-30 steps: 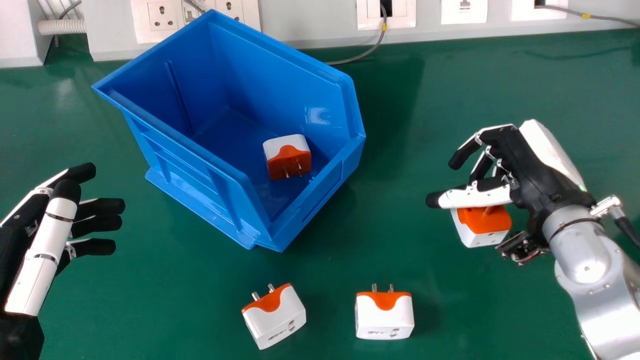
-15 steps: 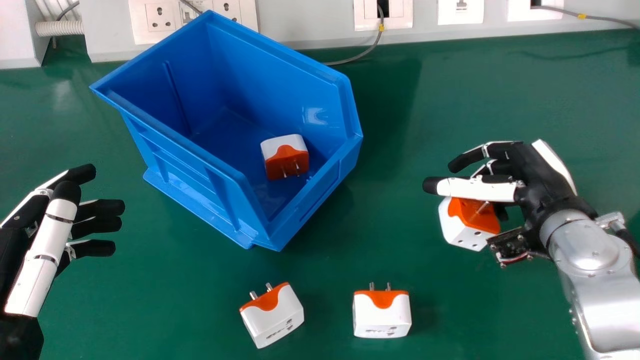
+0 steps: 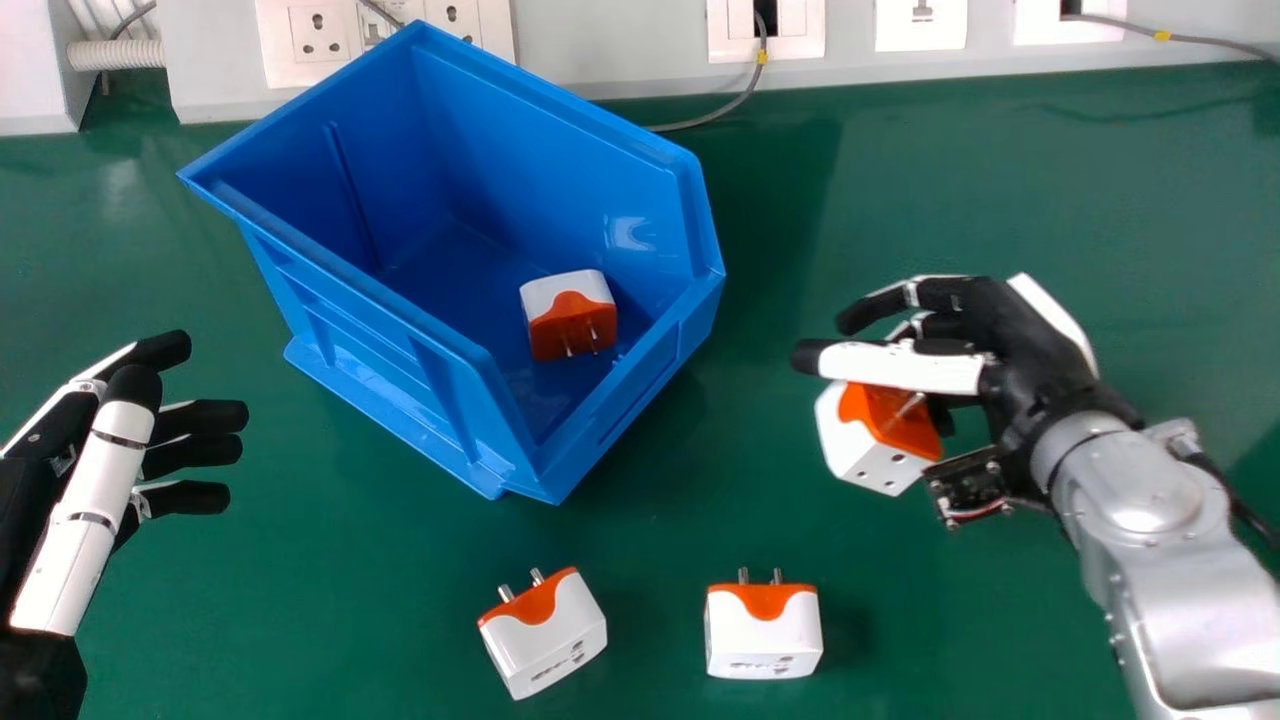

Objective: Pick all objects and put in blue box

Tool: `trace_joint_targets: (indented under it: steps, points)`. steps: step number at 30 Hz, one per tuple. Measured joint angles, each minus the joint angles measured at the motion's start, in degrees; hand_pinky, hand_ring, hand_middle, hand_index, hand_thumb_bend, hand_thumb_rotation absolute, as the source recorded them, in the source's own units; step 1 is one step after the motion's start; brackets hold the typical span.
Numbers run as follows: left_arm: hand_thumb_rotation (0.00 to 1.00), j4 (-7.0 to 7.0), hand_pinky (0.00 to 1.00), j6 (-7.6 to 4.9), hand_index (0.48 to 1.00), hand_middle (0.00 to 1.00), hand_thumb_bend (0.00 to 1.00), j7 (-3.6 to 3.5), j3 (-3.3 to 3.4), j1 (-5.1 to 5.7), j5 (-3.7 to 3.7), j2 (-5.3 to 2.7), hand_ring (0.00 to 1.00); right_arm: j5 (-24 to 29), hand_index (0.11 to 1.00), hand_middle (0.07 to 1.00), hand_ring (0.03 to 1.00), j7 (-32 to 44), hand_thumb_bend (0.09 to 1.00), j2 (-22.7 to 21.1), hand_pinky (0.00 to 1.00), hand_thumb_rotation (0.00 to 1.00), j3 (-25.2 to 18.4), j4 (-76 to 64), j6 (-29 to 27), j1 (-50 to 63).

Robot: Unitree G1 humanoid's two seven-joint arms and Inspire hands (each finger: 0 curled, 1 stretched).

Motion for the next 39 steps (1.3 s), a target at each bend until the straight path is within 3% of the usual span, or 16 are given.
trace_joint_targets:
  steps: [9, 12, 27, 33, 39]
  points:
    - [0.85, -0.65, 0.61, 0.64, 0.823, 0.68, 0.41, 1.23, -1.71, -0.55, 1.87, -0.08, 0.68, -1.53, 0.47, 0.103, 0.051, -2.13, 0.483, 2.47, 0.02, 0.15, 2.72, 2.63, -2.78, -5.68]
    - [0.85, -0.87, 0.61, 1.07, 0.824, 0.68, 0.41, 1.38, -2.34, -0.9, 2.05, -0.12, 0.67, -1.72, 0.47, 0.105, 0.053, -3.48, 0.483, 4.86, 0.02, 0.15, 3.09, 4.56, -2.91, -7.79]
    - [0.86, -0.93, 0.61, 1.19, 0.822, 0.67, 0.4, 1.48, -2.88, -1.04, 2.51, -0.28, 0.66, -4.57, 0.471, 0.113, 0.056, -7.83, 0.483, 10.68, 0.02, 0.14, 6.21, 17.74, -7.57, -19.25]
    - [0.86, -0.91, 0.6, 1.18, 0.819, 0.66, 0.39, 2.0, -3.37, -1.0, 3.21, -0.56, 0.65, -4.68, 0.471, 0.115, 0.057, -8.51, 0.484, 12.72, 0.02, 0.14, 6.88, 22.83, -10.22, -21.42]
    - [0.86, -0.95, 0.6, 1.19, 0.818, 0.66, 0.39, 2.33, -3.78, -0.89, 3.25, -0.76, 0.65, -4.83, 0.47, 0.112, 0.057, -9.56, 0.484, 13.81, 0.02, 0.15, 6.91, 27.5, -13.03, -24.24]
